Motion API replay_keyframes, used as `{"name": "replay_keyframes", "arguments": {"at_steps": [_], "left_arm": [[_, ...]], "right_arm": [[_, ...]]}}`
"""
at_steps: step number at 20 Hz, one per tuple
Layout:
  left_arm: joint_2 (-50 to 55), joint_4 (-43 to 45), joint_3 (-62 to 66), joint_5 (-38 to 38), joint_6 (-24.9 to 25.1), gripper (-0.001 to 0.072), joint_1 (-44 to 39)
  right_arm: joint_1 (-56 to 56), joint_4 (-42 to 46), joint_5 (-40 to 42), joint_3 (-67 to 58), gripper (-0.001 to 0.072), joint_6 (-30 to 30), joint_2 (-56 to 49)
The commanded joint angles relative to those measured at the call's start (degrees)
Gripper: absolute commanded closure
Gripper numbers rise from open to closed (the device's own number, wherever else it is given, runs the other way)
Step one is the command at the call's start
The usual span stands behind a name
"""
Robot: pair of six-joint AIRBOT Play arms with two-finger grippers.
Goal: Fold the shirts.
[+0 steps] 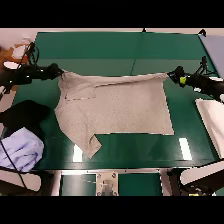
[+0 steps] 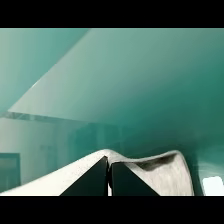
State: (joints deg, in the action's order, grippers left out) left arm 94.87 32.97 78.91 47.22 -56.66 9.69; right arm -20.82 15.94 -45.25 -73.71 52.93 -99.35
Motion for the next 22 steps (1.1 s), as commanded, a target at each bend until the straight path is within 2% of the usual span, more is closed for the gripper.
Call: {"name": "replay_keyframes", "arguments": {"at_steps": [1,3,5,8,11,13,16,22], "left_arm": [[3.0,-0.1,4.0,-2.0,0.2,0.0686,-0.1],[3.0,2.1,4.0,1.4,0.1,0.0686,-0.1],[2.9,6.7,4.0,7.9,-0.5,0.0687,0.4],[2.7,13.3,4.7,18.8,-4.9,0.0687,2.4],[2.7,18.0,4.8,27.9,-8.1,0.0687,3.2],[2.7,21.4,4.3,32.5,-9.5,0.0687,3.0],[2.7,24.5,4.0,34.4,-11.0,0.0687,3.0],[3.0,26.9,4.0,34.0,-11.4,0.0687,3.0]], "right_arm": [[0.0,-0.6,-2.0,-7.0,0.07,1.7,-5.4],[-0.5,2.0,-5.6,-7.6,0.07,2.3,-5.3],[-2.3,5.9,-12.3,-7.6,0.07,2.8,-5.2],[-4.8,13.4,-22.7,-7.3,0.0701,5.4,-4.8],[-5.0,24.7,-26.4,-5.2,0.0701,8.5,-2.9],[-4.9,28.5,-26.6,-3.0,0.0701,9.7,-2.1],[-4.9,32.2,-26.6,-0.9,0.0701,10.6,-1.9],[-5.5,33.2,-26.6,-0.2,0.0701,11.6,-1.9]]}}
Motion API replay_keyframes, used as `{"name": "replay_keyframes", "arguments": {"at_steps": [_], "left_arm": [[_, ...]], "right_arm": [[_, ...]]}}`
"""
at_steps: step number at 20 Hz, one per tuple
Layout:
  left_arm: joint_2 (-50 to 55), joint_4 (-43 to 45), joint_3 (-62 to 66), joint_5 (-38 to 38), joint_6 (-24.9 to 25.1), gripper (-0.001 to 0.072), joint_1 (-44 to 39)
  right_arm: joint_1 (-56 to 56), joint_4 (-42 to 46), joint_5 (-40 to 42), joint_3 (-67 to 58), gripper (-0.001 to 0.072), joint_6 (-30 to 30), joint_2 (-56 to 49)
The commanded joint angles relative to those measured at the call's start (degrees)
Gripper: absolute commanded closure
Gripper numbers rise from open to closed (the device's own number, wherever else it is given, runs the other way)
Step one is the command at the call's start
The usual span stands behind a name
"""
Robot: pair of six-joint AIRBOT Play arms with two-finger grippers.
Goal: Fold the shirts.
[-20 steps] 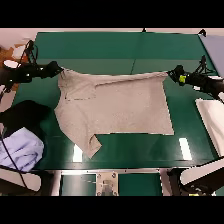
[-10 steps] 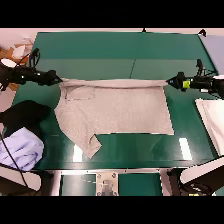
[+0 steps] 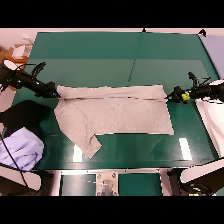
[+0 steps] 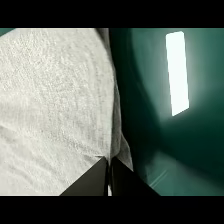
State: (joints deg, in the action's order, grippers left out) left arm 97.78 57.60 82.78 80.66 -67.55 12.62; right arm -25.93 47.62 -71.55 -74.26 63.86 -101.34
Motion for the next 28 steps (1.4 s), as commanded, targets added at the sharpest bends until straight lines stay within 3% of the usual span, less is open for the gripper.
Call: {"name": "replay_keyframes", "arguments": {"at_steps": [1,13,20,21,22,23,26,27,28], "left_arm": [[0.1,2.2,0.1,0.5,-0.5,0.0687,0.0],[0.1,2.1,3.5,3.4,-1.6,0.0687,0.0],[0.1,1.9,-2.8,-1.0,-1.6,0.0686,0.0],[0.1,1.5,-2.8,-0.7,-1.8,0.0685,0.0],[0.0,1.2,-2.8,0.6,-2.3,0.0517,0.0],[-0.2,1.2,-2.8,2.8,-4.3,0.0199,0.0],[-0.4,4.3,-3.4,13.9,-11.3,0.0231,0.0],[-2.0,5.3,-5.3,15.8,-12.5,0.0231,0.0],[-5.0,5.8,-8.5,14.9,-13.0,0.0231,0.0]], "right_arm": [[-0.4,1.6,-0.3,0.4,0.0701,0.7,0.1],[-1.0,1.6,-4.4,-2.1,0.0701,2.0,0.1],[-1.0,1.6,-4.4,0.6,0.0699,2.2,0.1],[-1.0,1.6,-5.6,0.5,0.0652,2.2,0.1],[-1.0,1.6,-7.5,0.3,0.0513,3.4,0.1],[-1.0,2.1,-10.3,-0.2,0.0489,5.1,0.3],[-1.1,14.0,-13.1,0.5,0.0491,13.4,5.5],[-1.3,17.2,-12.9,2.1,0.0508,14.9,8.6],[-1.8,19.5,-12.3,4.7,0.0574,15.8,12.5]]}}
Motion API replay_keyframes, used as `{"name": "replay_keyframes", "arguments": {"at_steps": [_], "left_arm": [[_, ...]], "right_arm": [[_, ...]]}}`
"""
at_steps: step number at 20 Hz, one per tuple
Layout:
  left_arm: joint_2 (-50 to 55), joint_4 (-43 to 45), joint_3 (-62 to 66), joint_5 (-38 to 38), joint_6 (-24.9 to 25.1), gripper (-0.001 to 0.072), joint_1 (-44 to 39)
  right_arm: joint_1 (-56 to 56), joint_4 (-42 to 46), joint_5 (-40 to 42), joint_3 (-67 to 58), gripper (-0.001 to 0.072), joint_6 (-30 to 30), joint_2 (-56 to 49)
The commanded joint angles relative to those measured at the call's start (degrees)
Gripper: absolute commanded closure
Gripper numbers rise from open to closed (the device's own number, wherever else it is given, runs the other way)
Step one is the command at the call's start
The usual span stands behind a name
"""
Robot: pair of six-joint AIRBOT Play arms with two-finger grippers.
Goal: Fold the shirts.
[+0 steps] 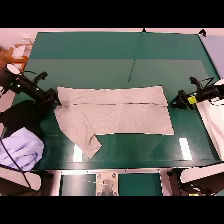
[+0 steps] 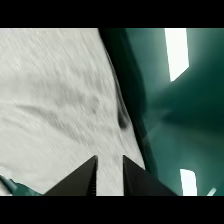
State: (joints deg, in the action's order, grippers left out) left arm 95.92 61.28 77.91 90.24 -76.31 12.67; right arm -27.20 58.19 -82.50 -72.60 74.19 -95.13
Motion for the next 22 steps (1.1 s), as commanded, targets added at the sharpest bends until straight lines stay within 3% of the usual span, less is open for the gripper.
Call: {"name": "replay_keyframes", "arguments": {"at_steps": [1,6,8,9,13,16,19,20,21,22], "left_arm": [[-7.0,2.3,-7.5,3.0,-4.3,0.0231,0.0],[-33.7,4.3,-34.4,-10.5,-8.3,0.0229,0.0],[-43.2,1.8,-45.8,-16.8,-11.3,0.0229,0.0],[-46.5,-1.2,-50.7,-19.7,-11.3,0.0229,0.0],[-49.8,-16.7,-65.6,-32.5,-6.2,0.023,-1.3],[-49.8,-24.5,-69.8,-45.3,-5.7,0.023,-9.5],[-49.8,-31.0,-69.7,-56.0,-5.7,0.0232,-18.2],[-49.8,-32.1,-69.7,-57.0,-5.8,0.0272,-19.4],[-49.9,-32.1,-69.7,-56.5,-5.5,0.0536,-19.4],[-49.9,-32.2,-69.7,-56.0,-4.9,0.0676,-19.3]], "right_arm": [[-1.4,10.0,-0.1,6.4,0.0601,6.6,10.2],[-8.4,9.8,7.0,29.8,0.0584,14.2,32.1],[-9.8,9.7,11.0,39.1,0.0397,16.6,39.7],[-9.7,8.7,13.4,42.7,0.0348,17.1,42.4],[-9.7,-5.4,23.0,54.2,0.0347,13.4,45.7],[-9.5,-14.8,29.8,60.2,0.0336,9.4,44.9],[-6.8,-17.9,34.9,62.1,0.0336,9.3,44.0],[-5.4,-19.6,36.3,62.1,0.0337,9.3,43.6],[-4.2,-21.6,37.7,62.1,0.0344,9.3,43.3],[-3.2,-23.2,38.6,62.0,0.0481,9.0,43.2]]}}
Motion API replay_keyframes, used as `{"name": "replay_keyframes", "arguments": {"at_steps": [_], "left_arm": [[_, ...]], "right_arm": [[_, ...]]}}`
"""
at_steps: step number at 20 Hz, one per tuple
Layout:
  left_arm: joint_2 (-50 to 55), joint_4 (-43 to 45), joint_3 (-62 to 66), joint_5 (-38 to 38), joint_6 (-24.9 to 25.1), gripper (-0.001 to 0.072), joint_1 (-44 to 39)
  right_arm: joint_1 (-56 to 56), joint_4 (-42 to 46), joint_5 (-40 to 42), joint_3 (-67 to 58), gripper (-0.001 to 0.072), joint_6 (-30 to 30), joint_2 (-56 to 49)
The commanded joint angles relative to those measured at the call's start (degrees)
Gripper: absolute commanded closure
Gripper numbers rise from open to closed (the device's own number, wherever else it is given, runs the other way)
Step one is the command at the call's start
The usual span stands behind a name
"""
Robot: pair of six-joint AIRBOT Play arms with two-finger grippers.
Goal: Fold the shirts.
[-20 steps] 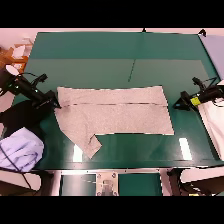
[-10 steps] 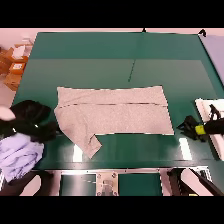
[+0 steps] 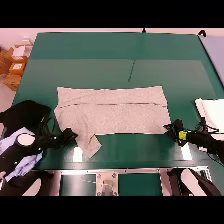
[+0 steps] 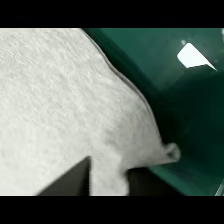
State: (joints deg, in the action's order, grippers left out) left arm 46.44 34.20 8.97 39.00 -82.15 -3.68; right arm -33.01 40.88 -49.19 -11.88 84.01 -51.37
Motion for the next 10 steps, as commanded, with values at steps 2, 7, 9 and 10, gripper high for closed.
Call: {"name": "replay_keyframes", "arguments": {"at_steps": [2,7,9,10], "left_arm": [[-0.4,-3.4,0.8,-0.6,1.2,0.0686,-3.0],[-3.2,29.6,14.4,22.5,-13.4,0.0688,-3.0],[-6.3,39.4,20.2,29.1,-16.5,0.0688,-3.0],[-6.8,41.2,22.7,31.1,-16.4,0.0688,-3.0]], "right_arm": [[3.4,-6.1,3.3,0.1,0.0698,-3.6,-0.5],[2.7,7.6,-6.4,-7.3,0.07,1.1,-0.3],[2.7,12.2,-9.7,-10.4,0.07,3.7,-0.3],[2.7,13.8,-11.1,-12.2,0.07,4.7,-0.3]]}}
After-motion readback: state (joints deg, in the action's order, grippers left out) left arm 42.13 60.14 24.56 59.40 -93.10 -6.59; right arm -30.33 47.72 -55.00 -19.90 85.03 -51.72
